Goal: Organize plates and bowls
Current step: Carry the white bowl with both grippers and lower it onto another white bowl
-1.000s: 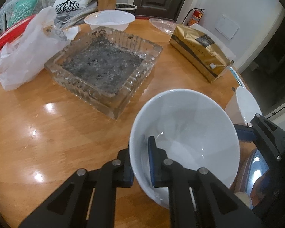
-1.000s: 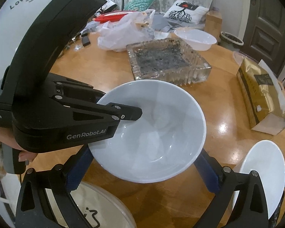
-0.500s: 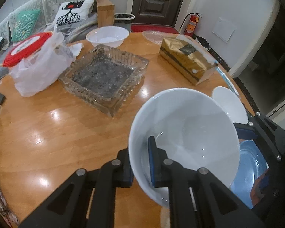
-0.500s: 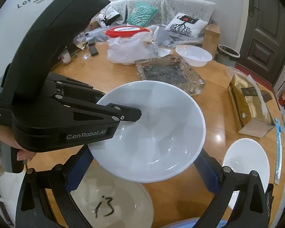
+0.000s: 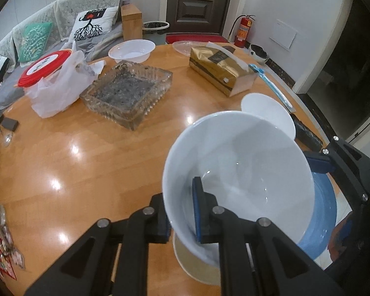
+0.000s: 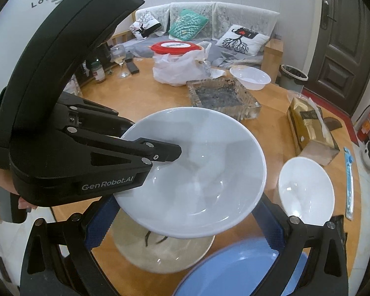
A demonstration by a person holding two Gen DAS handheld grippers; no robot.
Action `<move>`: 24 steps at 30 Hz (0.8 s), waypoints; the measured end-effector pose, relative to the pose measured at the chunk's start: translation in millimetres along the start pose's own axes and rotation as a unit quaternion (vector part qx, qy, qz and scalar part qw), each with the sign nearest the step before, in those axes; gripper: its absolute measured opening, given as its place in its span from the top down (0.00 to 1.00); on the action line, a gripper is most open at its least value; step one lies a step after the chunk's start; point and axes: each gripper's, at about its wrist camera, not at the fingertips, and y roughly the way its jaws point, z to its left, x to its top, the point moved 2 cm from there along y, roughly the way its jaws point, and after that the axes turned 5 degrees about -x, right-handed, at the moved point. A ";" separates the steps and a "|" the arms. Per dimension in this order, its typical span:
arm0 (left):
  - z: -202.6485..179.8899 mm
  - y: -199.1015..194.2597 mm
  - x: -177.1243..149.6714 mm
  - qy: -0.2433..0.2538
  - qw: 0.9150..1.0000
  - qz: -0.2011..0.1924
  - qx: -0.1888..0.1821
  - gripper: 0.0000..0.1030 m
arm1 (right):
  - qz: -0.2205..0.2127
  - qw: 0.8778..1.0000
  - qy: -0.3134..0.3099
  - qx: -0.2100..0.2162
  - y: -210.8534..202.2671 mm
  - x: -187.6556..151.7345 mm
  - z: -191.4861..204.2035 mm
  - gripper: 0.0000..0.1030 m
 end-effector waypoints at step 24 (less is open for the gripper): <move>-14.4 0.8 -47.9 0.011 0.999 0.040 0.014 0.89 | 0.042 0.999 -0.010 0.009 -0.4 -42.7 28.4 0.04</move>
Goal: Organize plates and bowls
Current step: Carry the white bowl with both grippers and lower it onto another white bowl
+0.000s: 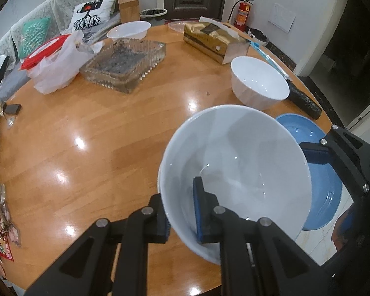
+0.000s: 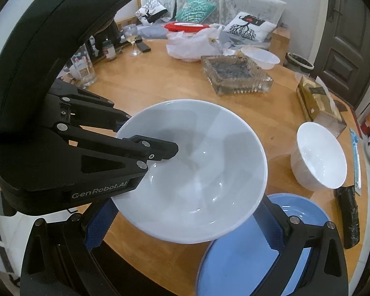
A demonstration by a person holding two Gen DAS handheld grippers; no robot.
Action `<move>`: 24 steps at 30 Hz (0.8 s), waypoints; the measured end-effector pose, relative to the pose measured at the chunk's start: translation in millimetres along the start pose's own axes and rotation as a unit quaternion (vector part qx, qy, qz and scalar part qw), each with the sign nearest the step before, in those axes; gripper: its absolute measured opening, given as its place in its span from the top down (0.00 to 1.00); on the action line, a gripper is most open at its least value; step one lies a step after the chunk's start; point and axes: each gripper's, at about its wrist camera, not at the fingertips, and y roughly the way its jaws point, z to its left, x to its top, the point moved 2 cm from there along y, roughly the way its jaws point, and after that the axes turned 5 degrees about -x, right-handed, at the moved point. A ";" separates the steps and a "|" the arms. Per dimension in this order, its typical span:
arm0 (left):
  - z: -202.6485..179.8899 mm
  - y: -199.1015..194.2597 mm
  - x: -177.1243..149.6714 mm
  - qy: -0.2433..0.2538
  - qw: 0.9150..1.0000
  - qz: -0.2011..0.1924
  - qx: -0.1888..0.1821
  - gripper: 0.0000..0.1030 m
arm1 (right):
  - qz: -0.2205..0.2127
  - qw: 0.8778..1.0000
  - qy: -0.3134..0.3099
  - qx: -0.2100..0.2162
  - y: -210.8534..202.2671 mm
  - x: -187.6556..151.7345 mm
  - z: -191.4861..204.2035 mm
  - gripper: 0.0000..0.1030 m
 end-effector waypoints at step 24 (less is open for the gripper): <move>4.5 17.1 2.3 0.006 1.000 0.020 -0.003 0.88 | 0.031 0.999 -0.005 -0.010 18.0 0.5 -2.0 0.04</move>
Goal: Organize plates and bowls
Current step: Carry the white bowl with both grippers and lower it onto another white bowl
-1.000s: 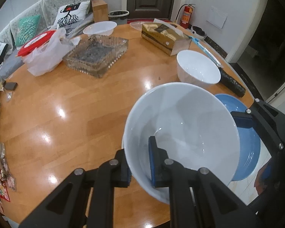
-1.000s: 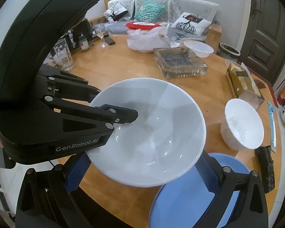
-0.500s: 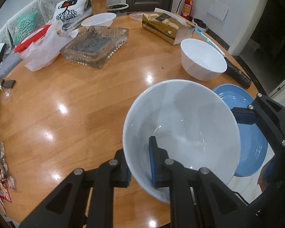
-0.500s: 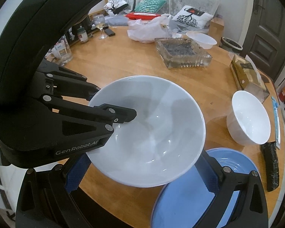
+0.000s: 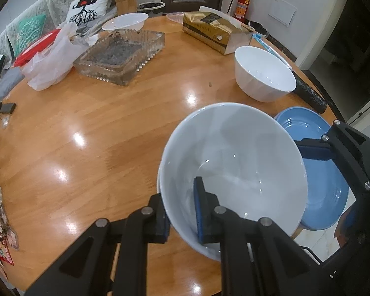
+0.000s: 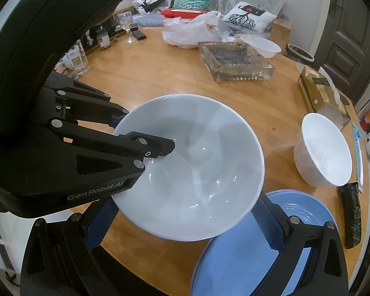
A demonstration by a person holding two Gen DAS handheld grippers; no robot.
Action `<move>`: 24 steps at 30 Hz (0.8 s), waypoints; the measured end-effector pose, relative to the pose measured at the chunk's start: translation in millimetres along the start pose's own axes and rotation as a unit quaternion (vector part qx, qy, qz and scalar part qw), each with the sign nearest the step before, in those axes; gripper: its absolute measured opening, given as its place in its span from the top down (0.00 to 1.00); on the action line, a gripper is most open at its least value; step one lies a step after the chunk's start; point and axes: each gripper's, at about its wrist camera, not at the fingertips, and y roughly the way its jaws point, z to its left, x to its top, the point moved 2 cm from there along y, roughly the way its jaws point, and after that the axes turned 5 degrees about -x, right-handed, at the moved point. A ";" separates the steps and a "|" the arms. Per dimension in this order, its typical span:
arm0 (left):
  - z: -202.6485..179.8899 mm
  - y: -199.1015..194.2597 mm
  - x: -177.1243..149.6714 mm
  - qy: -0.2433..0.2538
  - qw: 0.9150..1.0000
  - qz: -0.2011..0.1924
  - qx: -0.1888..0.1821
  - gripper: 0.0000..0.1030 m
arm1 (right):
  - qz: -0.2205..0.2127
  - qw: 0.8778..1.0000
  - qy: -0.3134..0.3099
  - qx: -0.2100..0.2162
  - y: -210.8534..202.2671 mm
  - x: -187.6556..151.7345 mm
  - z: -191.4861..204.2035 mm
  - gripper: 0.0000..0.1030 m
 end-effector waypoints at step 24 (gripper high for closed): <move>38.8 -7.6 -4.1 -0.024 0.999 0.024 0.008 0.88 | 0.001 0.999 -0.034 0.010 15.4 22.0 31.7 0.04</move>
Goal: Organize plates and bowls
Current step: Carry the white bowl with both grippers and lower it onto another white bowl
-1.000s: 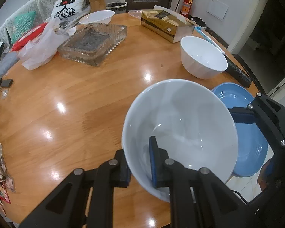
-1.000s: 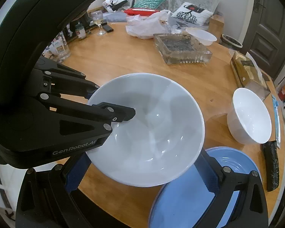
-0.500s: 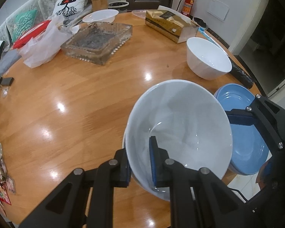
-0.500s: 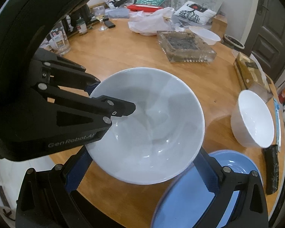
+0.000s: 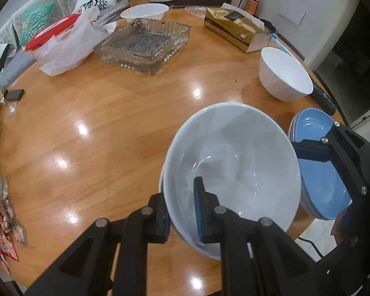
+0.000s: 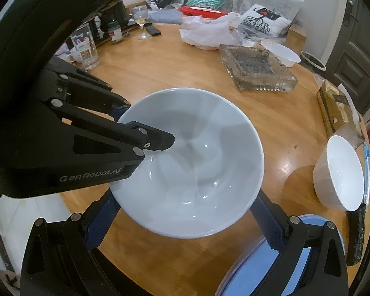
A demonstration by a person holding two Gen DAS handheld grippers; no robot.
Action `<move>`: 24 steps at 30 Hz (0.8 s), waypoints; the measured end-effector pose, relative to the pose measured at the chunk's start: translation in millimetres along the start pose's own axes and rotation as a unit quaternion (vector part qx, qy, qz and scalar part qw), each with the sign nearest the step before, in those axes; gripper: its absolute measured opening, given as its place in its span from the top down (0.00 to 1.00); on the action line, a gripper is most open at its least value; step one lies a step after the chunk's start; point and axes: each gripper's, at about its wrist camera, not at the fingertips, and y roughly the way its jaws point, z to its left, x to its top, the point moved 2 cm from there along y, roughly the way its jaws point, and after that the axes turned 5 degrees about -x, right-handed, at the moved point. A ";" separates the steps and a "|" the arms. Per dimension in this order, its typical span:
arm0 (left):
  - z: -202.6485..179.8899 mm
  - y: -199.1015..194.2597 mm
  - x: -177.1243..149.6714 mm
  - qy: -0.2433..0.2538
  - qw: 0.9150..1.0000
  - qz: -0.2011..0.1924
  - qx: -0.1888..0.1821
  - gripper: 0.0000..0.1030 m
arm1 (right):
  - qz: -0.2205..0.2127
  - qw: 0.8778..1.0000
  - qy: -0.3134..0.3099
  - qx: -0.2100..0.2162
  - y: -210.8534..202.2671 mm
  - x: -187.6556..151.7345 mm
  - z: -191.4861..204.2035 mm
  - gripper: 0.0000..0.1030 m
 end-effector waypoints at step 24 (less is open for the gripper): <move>-13.0 -9.8 1.3 0.045 0.996 0.022 0.076 0.88 | -0.002 1.000 0.009 0.010 0.2 -2.0 -2.4 0.04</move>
